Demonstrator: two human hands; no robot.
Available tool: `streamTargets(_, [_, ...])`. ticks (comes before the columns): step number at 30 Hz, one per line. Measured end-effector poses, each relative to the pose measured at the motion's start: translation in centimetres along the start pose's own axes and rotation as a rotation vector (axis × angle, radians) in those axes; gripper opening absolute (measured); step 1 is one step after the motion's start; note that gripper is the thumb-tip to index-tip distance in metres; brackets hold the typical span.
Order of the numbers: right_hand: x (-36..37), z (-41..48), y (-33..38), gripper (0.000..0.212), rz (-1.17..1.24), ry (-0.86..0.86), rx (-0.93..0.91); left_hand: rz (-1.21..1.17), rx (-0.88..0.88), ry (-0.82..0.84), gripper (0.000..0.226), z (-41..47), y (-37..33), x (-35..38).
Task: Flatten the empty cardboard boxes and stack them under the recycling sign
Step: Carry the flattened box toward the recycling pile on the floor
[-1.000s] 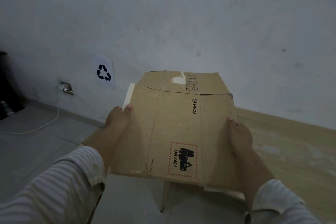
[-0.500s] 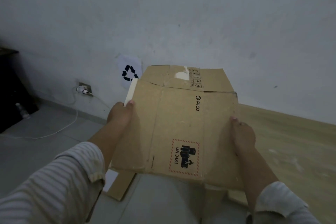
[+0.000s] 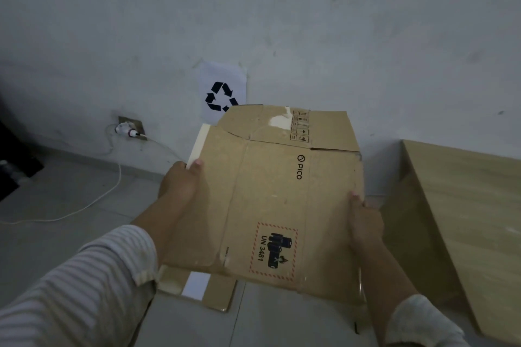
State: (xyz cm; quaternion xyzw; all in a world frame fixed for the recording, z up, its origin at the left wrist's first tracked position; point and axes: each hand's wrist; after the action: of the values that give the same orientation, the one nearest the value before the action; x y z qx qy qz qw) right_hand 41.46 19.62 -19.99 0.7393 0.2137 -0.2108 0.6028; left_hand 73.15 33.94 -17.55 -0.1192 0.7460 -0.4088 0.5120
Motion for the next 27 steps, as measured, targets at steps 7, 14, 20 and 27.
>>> streamTargets(7, [9.8, -1.0, 2.4, 0.058, -0.035, 0.027, 0.04, 0.014, -0.057, 0.029, 0.058, 8.8, 5.9, -1.6])
streamTargets(14, [20.4, -4.9, 4.1, 0.055, 0.053, 0.006, 0.193, 0.061, -0.045, 0.136, 0.059, 17.9, 12.3, -4.0])
streamTargets(20, [29.7, -6.6, 2.8, 0.044, 0.013, -0.037, 0.246, 0.113, -0.037, 0.207, 0.056, 24.3, 18.4, -4.2])
streamTargets(27, [39.0, -5.0, -3.3, 0.032, -0.119, -0.001, 0.232, 0.219, -0.032, 0.183, 0.058, 29.0, 27.9, 1.9])
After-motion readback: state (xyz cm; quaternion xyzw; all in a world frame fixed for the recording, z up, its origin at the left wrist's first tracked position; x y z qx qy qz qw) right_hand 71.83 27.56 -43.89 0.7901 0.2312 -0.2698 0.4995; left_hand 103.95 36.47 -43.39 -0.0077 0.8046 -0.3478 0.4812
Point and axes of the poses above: each hand's wrist, its own z-axis towards the middle knuckle, its own x-axis out of the palm, y = z × x
